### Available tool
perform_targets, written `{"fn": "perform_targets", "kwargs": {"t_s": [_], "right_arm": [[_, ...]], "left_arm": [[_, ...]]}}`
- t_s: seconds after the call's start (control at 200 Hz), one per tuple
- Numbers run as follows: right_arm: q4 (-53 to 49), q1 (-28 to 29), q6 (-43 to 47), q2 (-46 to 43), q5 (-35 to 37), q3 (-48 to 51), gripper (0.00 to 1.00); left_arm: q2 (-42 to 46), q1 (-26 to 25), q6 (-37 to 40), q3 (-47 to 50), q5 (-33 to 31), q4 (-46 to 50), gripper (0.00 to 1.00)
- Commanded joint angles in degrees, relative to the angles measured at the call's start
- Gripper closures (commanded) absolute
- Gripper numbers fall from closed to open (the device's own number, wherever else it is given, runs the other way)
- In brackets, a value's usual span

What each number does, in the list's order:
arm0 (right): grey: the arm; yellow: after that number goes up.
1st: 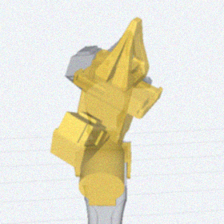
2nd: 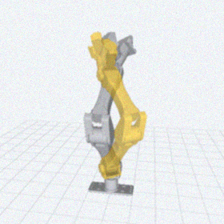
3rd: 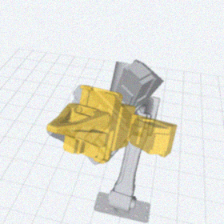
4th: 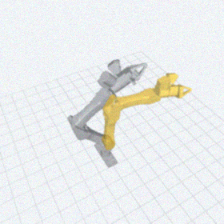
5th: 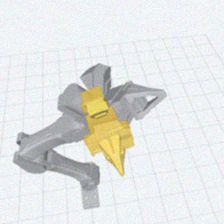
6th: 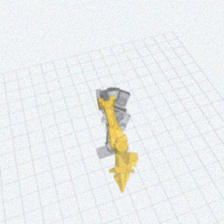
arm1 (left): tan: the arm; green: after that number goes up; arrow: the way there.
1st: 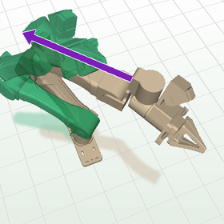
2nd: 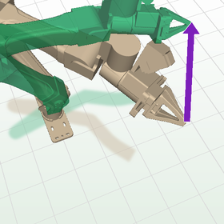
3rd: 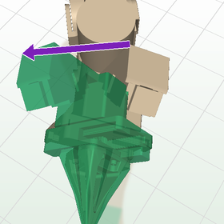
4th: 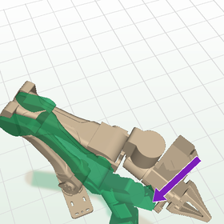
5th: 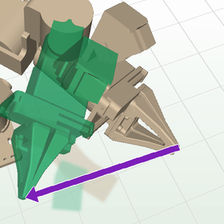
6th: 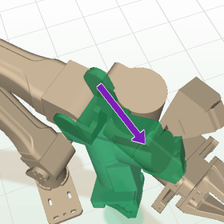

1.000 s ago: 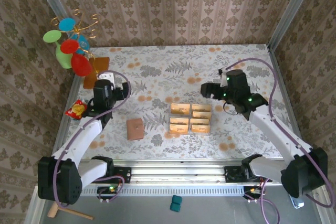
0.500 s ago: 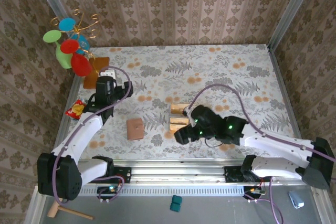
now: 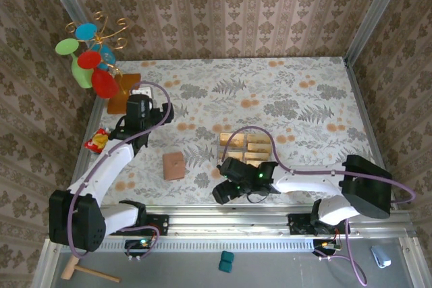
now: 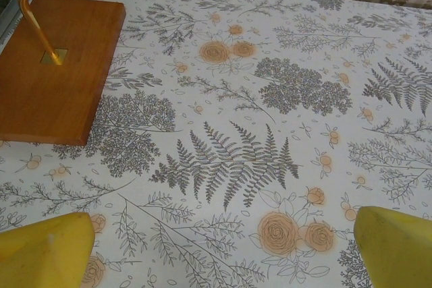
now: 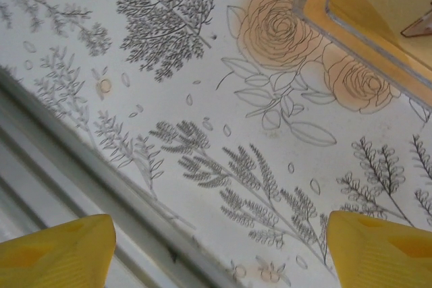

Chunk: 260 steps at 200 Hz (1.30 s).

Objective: Put the credit cards into the card holder

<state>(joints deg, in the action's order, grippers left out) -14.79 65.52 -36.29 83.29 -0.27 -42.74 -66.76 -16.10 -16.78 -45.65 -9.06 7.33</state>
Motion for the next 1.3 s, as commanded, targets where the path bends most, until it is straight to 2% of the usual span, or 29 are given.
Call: {"fn": "perform_targets", "kwargs": {"t_s": [0.0, 0.355, 0.62, 0.985, 1.295], "right_arm": [[3.07, 0.31, -0.73, 2.24, 3.7, -0.69, 0.16], [4.94, -2.04, 1.1, 6.62, 9.02, -1.38, 0.16], [7.1, -8.13, 3.04, 6.05, 11.26, -0.98, 0.16], [10.65, -18.12, 5.54, 10.36, 8.52, -4.96, 0.16], [9.28, -21.92, 7.55, 13.17, 3.27, -10.09, 0.16]], "left_arm": [[-0.31, -0.26, -0.52, -1.94, -0.87, 0.05, 0.0], [-0.65, -0.34, -0.47, -2.35, -0.7, -0.3, 0.0], [-1.17, -0.43, -0.75, -2.66, -0.43, -0.54, 0.0], [-2.2, -0.91, -1.06, -3.18, -0.35, -0.26, 0.0], [-3.18, -2.66, -2.8, -3.37, 0.88, 0.62, 0.0]]}}
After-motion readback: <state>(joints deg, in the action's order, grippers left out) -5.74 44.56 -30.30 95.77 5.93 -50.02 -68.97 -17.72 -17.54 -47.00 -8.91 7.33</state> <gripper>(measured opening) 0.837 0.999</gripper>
